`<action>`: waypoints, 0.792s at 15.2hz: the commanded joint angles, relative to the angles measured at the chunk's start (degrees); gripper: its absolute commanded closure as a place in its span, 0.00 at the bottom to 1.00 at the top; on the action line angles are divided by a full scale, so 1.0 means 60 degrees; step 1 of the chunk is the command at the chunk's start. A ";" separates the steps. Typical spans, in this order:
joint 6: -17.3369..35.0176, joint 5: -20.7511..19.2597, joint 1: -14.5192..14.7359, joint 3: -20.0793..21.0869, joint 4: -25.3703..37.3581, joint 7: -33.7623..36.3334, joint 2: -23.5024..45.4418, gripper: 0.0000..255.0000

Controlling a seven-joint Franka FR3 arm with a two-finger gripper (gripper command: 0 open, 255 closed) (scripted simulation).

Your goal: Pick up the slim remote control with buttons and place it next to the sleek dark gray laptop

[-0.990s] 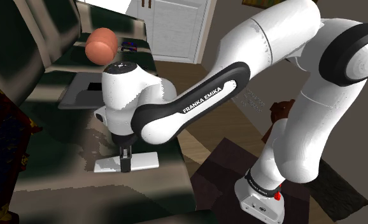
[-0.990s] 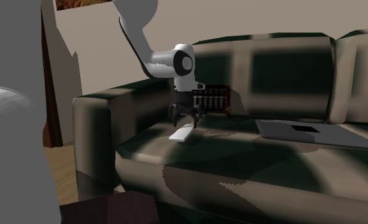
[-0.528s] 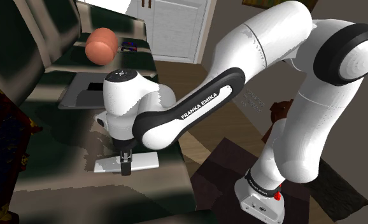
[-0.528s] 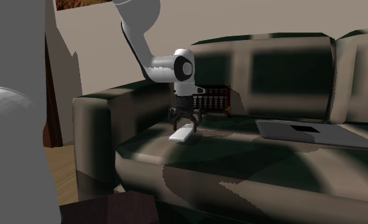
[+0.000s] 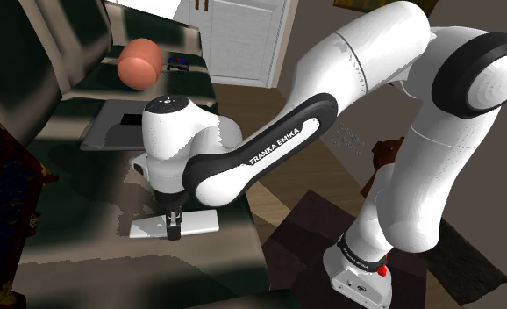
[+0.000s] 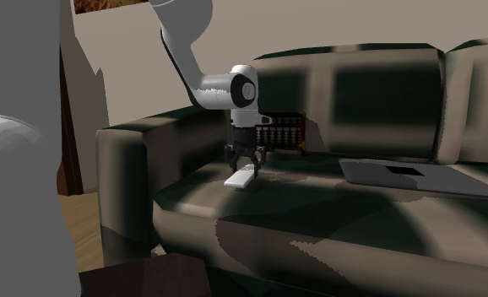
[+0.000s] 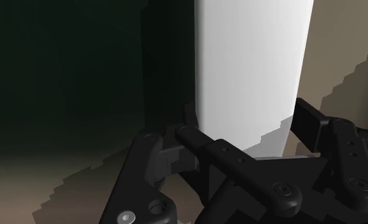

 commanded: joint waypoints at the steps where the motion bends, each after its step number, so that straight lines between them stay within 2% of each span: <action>1: 0.0001 0.0000 0.0000 0.0000 0.0000 0.0000 0.0001 1.00; 5: 0.0001 -0.0001 0.0000 0.0000 0.0001 0.0000 0.0002 1.00; 12: -0.0834 0.0338 -0.0053 0.0054 0.0330 -0.0242 -0.0560 1.00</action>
